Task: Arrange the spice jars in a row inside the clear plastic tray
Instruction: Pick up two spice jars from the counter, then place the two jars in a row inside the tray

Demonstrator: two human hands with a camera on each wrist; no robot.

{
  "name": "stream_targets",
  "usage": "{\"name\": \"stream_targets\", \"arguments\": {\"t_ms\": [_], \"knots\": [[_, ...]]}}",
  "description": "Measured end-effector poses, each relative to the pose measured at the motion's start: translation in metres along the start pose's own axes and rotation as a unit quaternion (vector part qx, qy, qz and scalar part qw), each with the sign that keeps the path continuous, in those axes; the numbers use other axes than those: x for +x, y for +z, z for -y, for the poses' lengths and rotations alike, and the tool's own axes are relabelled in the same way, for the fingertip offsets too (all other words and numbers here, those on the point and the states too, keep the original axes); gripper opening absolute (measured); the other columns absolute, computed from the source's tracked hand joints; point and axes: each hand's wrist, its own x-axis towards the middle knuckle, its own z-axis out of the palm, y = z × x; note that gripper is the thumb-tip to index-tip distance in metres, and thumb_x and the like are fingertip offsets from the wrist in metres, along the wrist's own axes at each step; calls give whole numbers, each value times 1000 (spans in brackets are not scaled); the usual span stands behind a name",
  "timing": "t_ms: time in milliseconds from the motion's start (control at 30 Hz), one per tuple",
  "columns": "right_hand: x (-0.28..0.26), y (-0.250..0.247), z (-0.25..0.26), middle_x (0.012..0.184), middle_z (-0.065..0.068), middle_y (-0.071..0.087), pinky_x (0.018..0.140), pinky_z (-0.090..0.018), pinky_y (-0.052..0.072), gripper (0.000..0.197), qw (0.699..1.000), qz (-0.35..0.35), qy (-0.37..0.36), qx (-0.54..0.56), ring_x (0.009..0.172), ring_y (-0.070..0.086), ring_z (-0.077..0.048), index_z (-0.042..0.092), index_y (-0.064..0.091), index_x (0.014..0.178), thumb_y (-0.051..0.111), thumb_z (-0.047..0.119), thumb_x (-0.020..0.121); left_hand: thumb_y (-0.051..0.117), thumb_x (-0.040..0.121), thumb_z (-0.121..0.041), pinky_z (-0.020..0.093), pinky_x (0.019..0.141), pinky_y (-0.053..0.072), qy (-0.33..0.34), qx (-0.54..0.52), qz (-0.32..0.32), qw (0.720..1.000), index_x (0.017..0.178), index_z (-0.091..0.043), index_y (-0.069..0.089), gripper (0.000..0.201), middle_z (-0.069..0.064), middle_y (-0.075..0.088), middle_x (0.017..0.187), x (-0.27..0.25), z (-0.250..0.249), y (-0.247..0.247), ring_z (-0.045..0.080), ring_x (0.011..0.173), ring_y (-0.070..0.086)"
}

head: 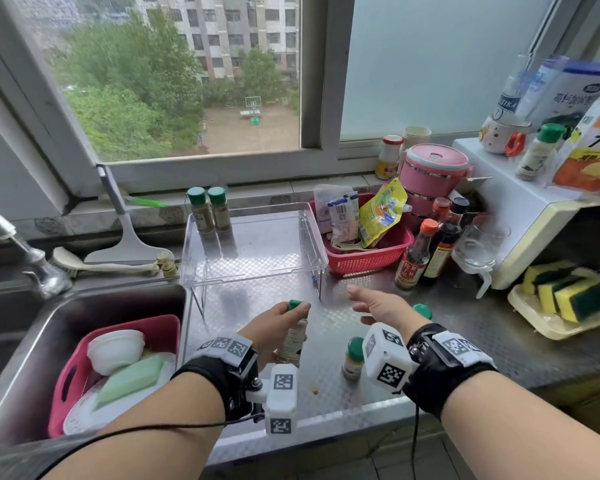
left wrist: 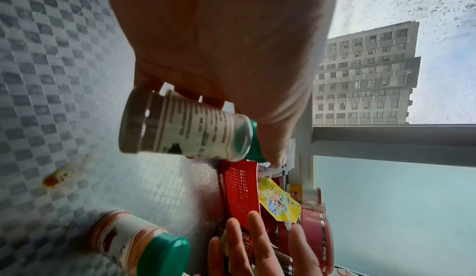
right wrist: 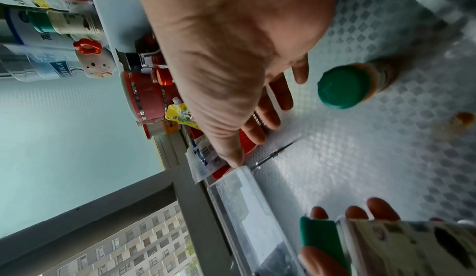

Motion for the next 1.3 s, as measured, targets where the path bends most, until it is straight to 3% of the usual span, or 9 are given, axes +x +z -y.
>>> {"name": "stream_targets", "arguments": {"t_ms": [100,200,433,533,667,833,1033,1167,1300], "knots": [[-2,-9,-14,107,-11,59,51,-24,40,45,999,4,20,-31,77,55,-17,4,56,123,68,24,85,59,86,-49,38,74,51,0,-5,-1,1000,114,-19,58,40,5,60,92,1,1,7,22,85,60],[3,-12,-36,111,-15,56,57,-30,46,68,996,25,48,-69,81,58,-19,7,47,135,78,14,75,60,85,-50,39,76,50,-8,-15,-9,1000,107,-23,59,35,6,61,95,1,2,11,23,88,61],[16,-10,-60,109,-10,55,98,-50,49,76,979,47,77,-184,111,59,-35,28,47,125,80,0,62,60,85,-48,34,70,51,2,-26,-31,999,110,-15,59,41,4,63,92,-1,5,22,19,80,62],[27,-9,-66,105,-13,65,94,-54,52,52,980,32,61,-187,108,61,-37,23,61,97,76,-3,55,61,85,-47,31,66,48,2,-33,-43,999,103,-15,61,37,4,65,89,-3,6,24,18,76,62],[33,-10,-66,101,-14,69,93,-51,53,35,981,39,31,-186,103,64,-35,19,64,92,75,0,64,58,90,-38,29,61,46,12,-51,-52,997,101,-14,58,27,4,65,91,-7,5,27,15,72,62],[33,-14,-52,81,-7,62,55,-27,46,21,989,75,21,-123,67,55,-17,6,64,100,71,11,81,61,90,-28,29,60,48,9,-57,-59,997,113,-11,53,30,7,64,96,-10,4,25,17,76,61],[39,-12,-33,97,-15,67,67,-33,53,30,992,111,-7,-63,87,64,-29,5,64,97,73,27,79,64,87,-25,30,62,49,18,-25,-75,997,114,-8,52,33,8,67,99,-9,-3,25,17,79,62],[38,-3,-16,94,-15,67,54,-31,52,29,989,142,-28,-34,83,65,-30,9,59,93,70,33,81,63,87,-26,30,59,52,27,-29,-74,996,117,-8,51,36,12,65,103,-8,-14,20,20,79,63],[39,11,6,90,-15,68,66,-38,55,34,984,172,-54,-12,75,66,-29,5,60,100,68,32,83,64,86,-27,39,65,58,34,-41,-82,995,117,-9,55,37,12,63,100,-7,-32,7,25,82,64]]}}
